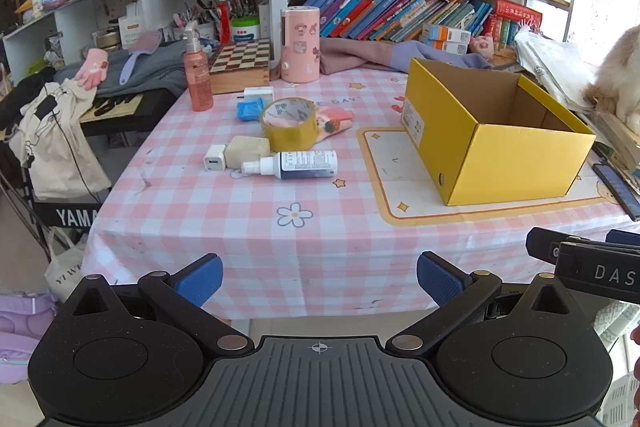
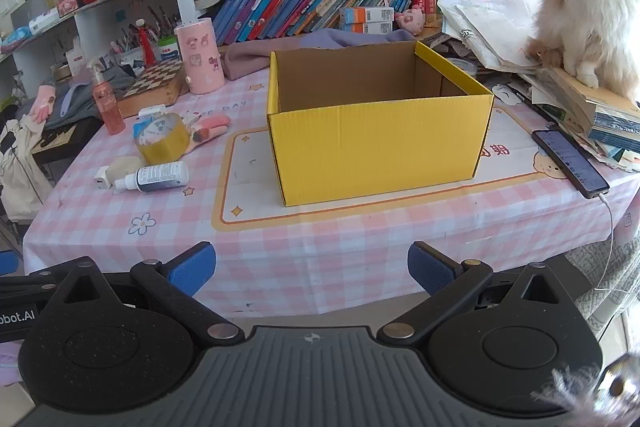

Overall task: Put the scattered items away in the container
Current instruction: 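Move both tools toward the items beside the yellow box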

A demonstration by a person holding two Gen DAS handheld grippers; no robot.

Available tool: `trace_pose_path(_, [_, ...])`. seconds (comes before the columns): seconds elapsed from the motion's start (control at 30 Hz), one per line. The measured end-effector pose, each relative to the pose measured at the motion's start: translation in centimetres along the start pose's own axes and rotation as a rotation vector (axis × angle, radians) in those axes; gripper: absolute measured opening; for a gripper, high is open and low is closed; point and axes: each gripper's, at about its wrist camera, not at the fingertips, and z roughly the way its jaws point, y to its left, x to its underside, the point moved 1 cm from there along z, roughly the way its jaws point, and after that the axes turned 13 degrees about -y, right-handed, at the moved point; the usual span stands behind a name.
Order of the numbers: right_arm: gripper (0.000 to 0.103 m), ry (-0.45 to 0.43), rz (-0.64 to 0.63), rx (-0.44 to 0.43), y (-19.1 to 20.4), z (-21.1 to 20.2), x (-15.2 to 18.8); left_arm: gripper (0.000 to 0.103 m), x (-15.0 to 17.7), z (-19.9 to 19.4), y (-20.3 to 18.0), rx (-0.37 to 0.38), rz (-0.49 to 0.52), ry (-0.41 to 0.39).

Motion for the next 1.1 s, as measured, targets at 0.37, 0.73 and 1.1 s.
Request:
trace_pose_path(0.37, [0.103,0.024,-0.007,-0.004,0.5,0.8,-0.2,0.103,0.1,0.7,0.3,0.009,-0.002,0.019])
trace_pose_path(0.73, [0.103,0.027,-0.004,-0.026,0.9,1.1,-0.3,0.103,0.1,1.2,0.4,0.050,0.000,0.032])
trace_pose_path(1.1, [0.101,0.032,-0.024,-0.037,1.8,1.1,-0.5,0.103,0.2,1.1,0.6,0.065,0.021,0.037])
